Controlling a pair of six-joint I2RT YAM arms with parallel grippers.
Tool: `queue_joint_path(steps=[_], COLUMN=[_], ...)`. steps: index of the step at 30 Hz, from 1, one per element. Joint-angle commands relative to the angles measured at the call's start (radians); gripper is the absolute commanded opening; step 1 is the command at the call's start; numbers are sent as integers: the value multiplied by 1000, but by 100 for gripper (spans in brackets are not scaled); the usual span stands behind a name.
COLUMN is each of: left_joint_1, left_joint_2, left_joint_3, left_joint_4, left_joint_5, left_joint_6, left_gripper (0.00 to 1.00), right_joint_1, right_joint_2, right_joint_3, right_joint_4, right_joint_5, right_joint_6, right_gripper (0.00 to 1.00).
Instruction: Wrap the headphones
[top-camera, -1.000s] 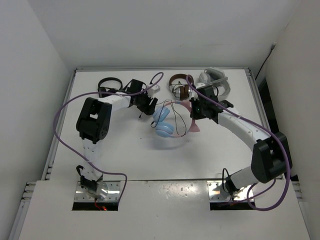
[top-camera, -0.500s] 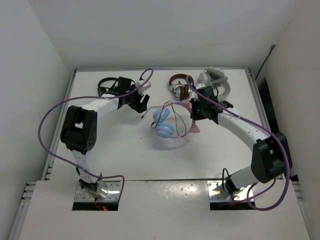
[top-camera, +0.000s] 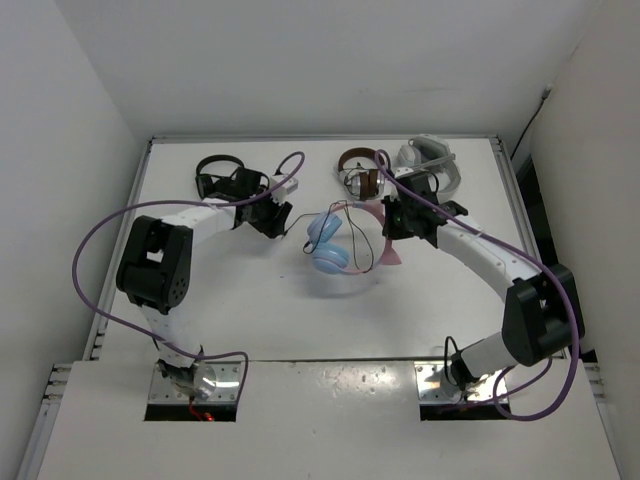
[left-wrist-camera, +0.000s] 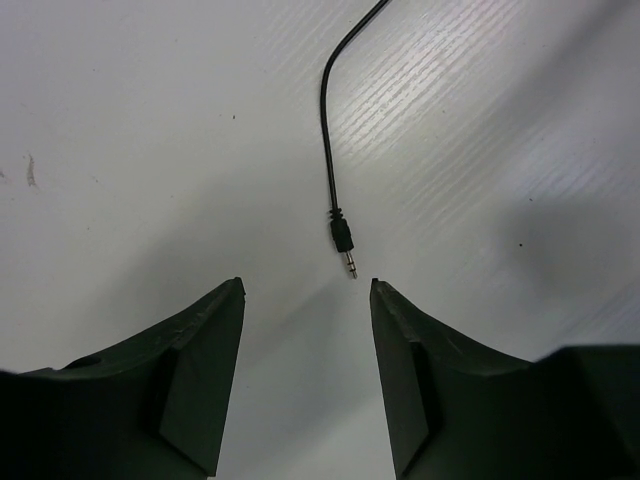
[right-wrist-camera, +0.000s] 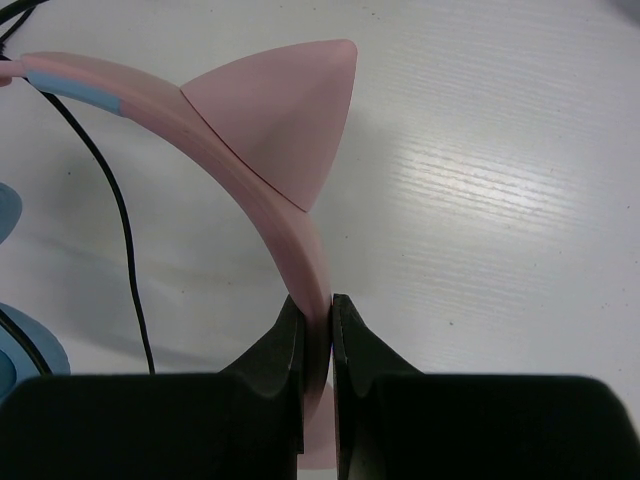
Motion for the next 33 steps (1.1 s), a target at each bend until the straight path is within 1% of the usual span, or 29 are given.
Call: queue_joint_path(steps=[1,3,6,8,17,23,29,33], left_joint_1=[-10,-20,-29,-40,-58,-58,-58,-58], left_joint_2=[4,13,37,46,102,131,149,149], left_joint_3=[20,31,42,42,62,62,71,80], left_joint_4=[34,34,34,34,44,44,44,44], left_joint_5=[2,2,2,2,-9,-29,-29,-29], left_joint_6=[-17,-17,-17,-17,-26,-26,-26,-26], left_gripper=[59,57,51,50,50,46,45,36], right_joint_1=[-5,-5,-5,-5,-14,-14,-14,-14], right_joint_2=[-24,-24,-24,-15,-5,-5,-5,-5], right_joint_3=[21,21,21,21,30,30,30,30], right_joint_4=[72,72,72,72,72,72,72,72], right_joint_5=[-19,-19,-19,-19,-28,-28,-28,-28], right_joint_6=[44,44,44,44,53,53,53,53], right_gripper=[0,0,0,0,0,0,0,0])
